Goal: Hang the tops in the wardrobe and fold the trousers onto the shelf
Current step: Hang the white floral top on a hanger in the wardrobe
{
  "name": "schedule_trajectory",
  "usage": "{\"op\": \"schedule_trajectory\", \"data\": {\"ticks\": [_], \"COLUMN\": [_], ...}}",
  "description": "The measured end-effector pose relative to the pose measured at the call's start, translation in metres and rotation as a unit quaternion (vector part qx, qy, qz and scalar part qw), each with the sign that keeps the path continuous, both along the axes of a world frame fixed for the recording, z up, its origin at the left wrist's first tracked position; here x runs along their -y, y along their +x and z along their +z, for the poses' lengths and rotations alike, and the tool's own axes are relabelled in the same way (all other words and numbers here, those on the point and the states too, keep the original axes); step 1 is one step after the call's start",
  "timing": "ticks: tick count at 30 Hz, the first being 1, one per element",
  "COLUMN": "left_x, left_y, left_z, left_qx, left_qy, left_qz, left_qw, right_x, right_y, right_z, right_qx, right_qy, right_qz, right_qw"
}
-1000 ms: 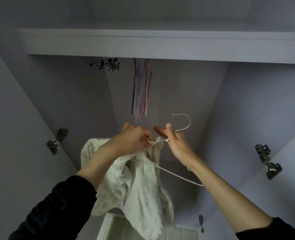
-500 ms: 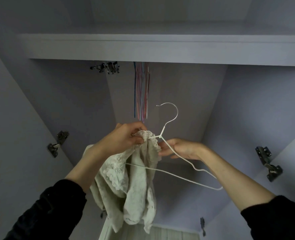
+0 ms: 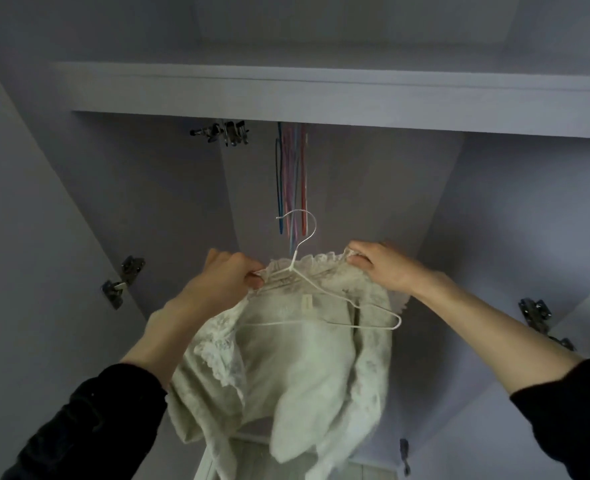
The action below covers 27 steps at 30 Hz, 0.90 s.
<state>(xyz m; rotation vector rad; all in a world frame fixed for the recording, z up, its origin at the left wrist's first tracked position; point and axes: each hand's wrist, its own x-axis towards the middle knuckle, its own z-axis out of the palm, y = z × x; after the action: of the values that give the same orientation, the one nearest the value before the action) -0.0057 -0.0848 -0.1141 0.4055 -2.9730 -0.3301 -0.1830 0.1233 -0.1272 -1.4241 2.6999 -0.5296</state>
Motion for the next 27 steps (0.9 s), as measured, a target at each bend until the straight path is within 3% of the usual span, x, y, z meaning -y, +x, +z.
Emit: {"op": "schedule_trajectory", "data": {"ticks": [5,8,13,16,20,22,27], "left_x": [0.003,0.004,0.002,0.004,0.002,-0.001,-0.001], "left_y": [0.000,0.000,0.001,0.004,0.010,0.009,0.008], "left_z": [0.012,0.011,0.011,0.007,-0.009,-0.014,-0.010], "left_qx": [-0.039,-0.037,-0.054,-0.023,0.051,0.069,0.050], "left_qy": [-0.090,-0.085,-0.038,-0.075,-0.153,-0.192,-0.241], "left_qz": [0.024,0.030,0.030,0.041,0.057,0.062,0.097], "left_qw": [0.995,0.995,0.997,0.996,0.985,0.977,0.964], "right_x": [-0.011,-0.015,-0.017,-0.022,-0.016,-0.013,-0.010], "right_y": [0.006,0.013,0.010,0.005,0.009,0.013,0.018], "right_z": [0.011,0.013,0.004,0.001,0.006,0.010,0.019], "right_qx": [0.020,0.039,-0.090,-0.072,0.011,-0.016,-0.144], "right_qy": [0.019,0.052,0.154,0.122,0.023,-0.009,0.018], "right_qz": [0.019,-0.002,-0.077,-0.135,-0.133,-0.123,-0.102], "right_qw": [0.999,0.998,0.981,0.981,0.991,0.992,0.984]}}
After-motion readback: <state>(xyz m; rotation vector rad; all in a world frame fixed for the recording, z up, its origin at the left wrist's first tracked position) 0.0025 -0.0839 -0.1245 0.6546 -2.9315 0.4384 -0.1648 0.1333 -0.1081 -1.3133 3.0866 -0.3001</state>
